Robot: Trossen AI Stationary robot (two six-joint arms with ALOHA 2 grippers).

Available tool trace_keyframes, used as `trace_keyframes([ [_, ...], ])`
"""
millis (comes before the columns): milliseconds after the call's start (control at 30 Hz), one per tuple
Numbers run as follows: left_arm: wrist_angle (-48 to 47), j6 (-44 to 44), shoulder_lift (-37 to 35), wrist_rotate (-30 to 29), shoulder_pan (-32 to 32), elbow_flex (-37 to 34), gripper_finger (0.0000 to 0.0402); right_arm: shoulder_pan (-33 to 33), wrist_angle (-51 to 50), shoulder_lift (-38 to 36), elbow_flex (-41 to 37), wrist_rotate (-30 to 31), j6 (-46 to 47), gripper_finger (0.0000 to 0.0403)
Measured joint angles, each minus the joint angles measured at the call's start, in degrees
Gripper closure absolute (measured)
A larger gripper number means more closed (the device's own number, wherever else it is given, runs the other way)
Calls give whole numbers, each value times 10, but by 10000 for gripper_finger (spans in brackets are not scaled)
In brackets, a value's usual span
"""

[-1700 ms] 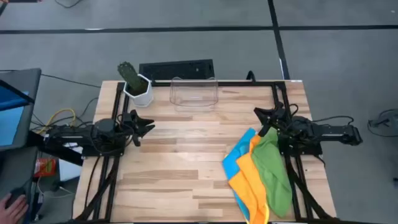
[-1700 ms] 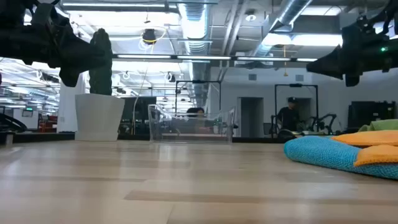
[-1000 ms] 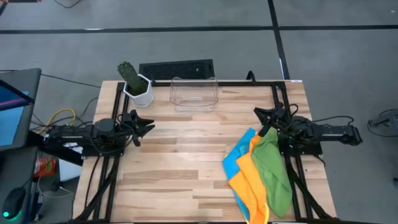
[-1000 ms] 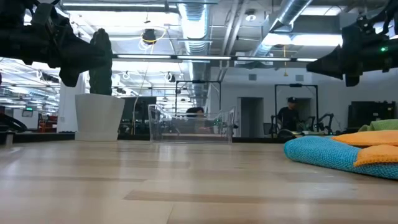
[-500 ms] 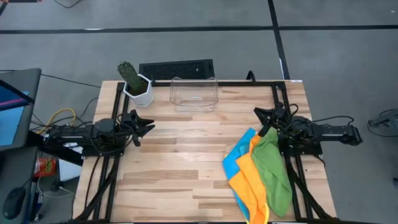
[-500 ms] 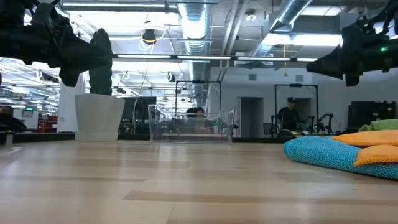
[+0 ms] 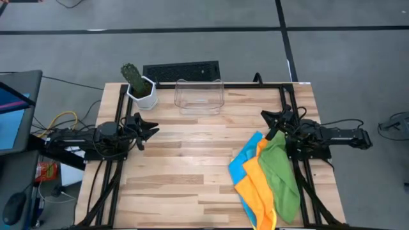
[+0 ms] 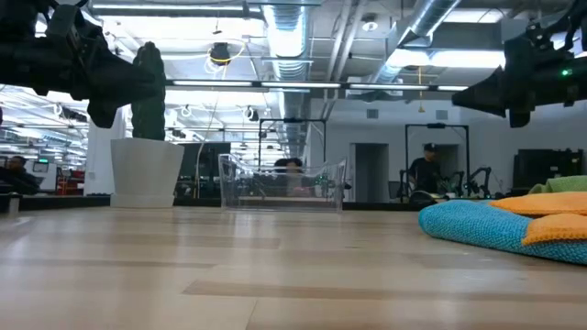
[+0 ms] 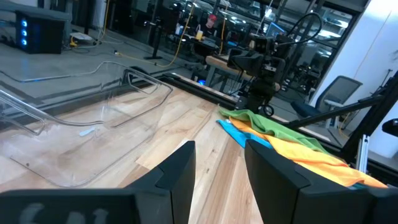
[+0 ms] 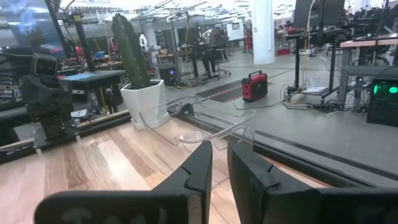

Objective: Fold microfiber towels

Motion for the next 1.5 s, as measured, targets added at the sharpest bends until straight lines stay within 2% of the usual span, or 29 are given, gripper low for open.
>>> trace_keyframes([
  [333, 8, -32, 0, -1, 0, -1, 269, 0, 0, 0, 0, 0, 0, 327],
  [700, 10, -187, 0, -5, 0, -1, 269, 0, 0, 0, 0, 0, 0, 327],
  [1100, 16, -240, 0, -109, 0, -1, 269, 0, 0, 0, 0, 0, 0, 327],
  [1200, 17, -249, 0, -167, 0, -1, 269, 0, 0, 0, 0, 0, 0, 327],
  [1267, 28, -289, 0, -188, 0, -2, 269, 0, 0, 0, 0, 0, 0, 327],
  [1367, 61, -331, 0, -182, 0, -2, 269, 0, 0, 0, 0, 0, 0, 327],
  [1500, 134, -371, 1, -137, 0, -2, 269, 0, 0, 0, 0, 0, 0, 327],
])
